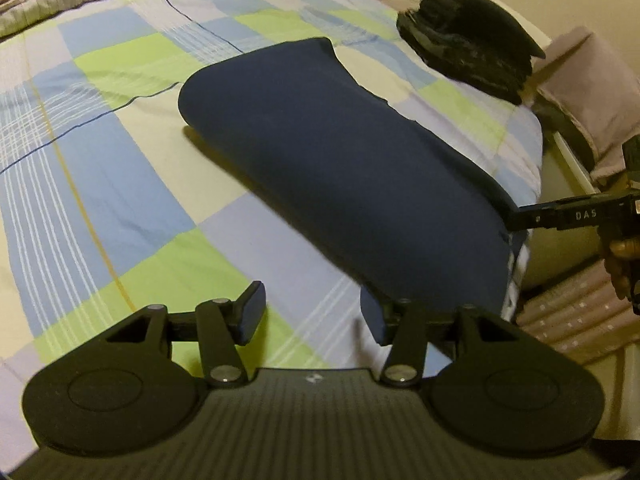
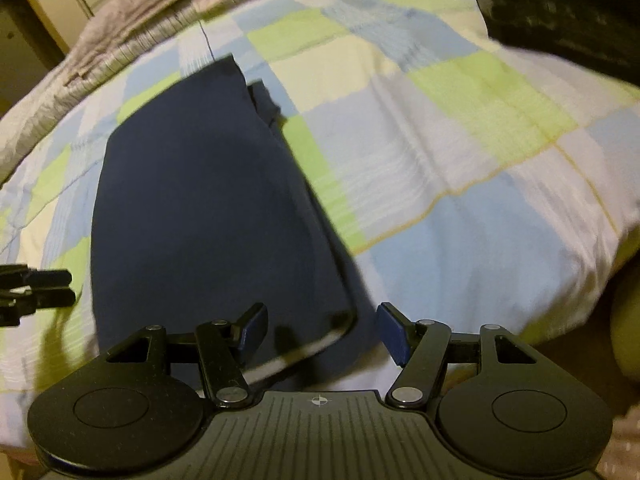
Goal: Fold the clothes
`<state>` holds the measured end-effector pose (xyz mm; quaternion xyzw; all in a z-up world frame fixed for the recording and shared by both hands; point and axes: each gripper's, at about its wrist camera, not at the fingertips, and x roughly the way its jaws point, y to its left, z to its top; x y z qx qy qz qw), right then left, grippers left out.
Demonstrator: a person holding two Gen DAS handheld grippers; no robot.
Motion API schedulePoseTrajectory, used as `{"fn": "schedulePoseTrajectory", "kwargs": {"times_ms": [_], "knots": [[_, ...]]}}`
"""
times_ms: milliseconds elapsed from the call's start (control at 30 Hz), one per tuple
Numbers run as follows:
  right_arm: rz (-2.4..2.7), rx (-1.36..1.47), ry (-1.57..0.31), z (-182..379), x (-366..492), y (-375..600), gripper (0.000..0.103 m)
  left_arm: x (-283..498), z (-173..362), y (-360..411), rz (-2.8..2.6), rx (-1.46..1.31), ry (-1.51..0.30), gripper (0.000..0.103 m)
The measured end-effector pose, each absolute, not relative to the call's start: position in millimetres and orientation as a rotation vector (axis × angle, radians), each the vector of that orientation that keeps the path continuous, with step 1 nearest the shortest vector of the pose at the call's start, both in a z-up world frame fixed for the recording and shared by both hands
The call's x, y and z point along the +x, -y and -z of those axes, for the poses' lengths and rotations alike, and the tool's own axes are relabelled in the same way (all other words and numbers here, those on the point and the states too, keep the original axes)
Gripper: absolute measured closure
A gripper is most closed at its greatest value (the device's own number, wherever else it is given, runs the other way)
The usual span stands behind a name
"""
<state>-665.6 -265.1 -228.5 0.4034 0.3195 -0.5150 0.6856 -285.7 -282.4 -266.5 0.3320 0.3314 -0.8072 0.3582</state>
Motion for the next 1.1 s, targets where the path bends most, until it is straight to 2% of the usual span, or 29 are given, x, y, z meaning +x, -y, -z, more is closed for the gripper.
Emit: {"fn": "schedulePoseTrajectory", "kwargs": {"times_ms": [200, 433, 633, 800, 933, 1000, 1067, 1100], "knots": [[1.114, 0.854, -0.601, 251.3, -688.2, 271.4, 0.039, -293.7, 283.9, 268.1, 2.108, 0.748, -0.746, 0.056], [1.089, 0.766, -0.458, 266.7, -695.1, 256.9, 0.040, -295.4, 287.5, 246.7, 2.157, 0.728, -0.507, 0.055], [1.047, 0.721, -0.426, 270.8, -692.3, 252.4, 0.040, -294.9, 285.1, 216.6, 2.167, 0.706, -0.301, 0.054], [1.002, 0.746, -0.421, 270.7, -695.9, 248.3, 0.040, -303.9, 270.9, 171.9, 2.112, 0.693, -0.231, 0.054], [0.925, 0.860, -0.429, 266.7, -709.8, 249.2, 0.040, -336.0, 252.1, 129.2, 2.155, 0.741, -0.054, 0.036], [0.899, 0.907, -0.415, 267.4, -718.7, 252.8, 0.040, -357.5, 247.1, 115.4, 2.179, 0.775, 0.016, 0.036], [0.879, 0.967, -0.391, 270.0, -727.2, 258.5, 0.048, -383.7, 245.9, 101.6, 2.206, 0.810, 0.100, 0.034], [0.879, 0.982, -0.389, 270.9, -729.6, 261.2, 0.061, -397.1, 248.1, 96.5, 2.210, 0.830, 0.141, 0.033]]}}
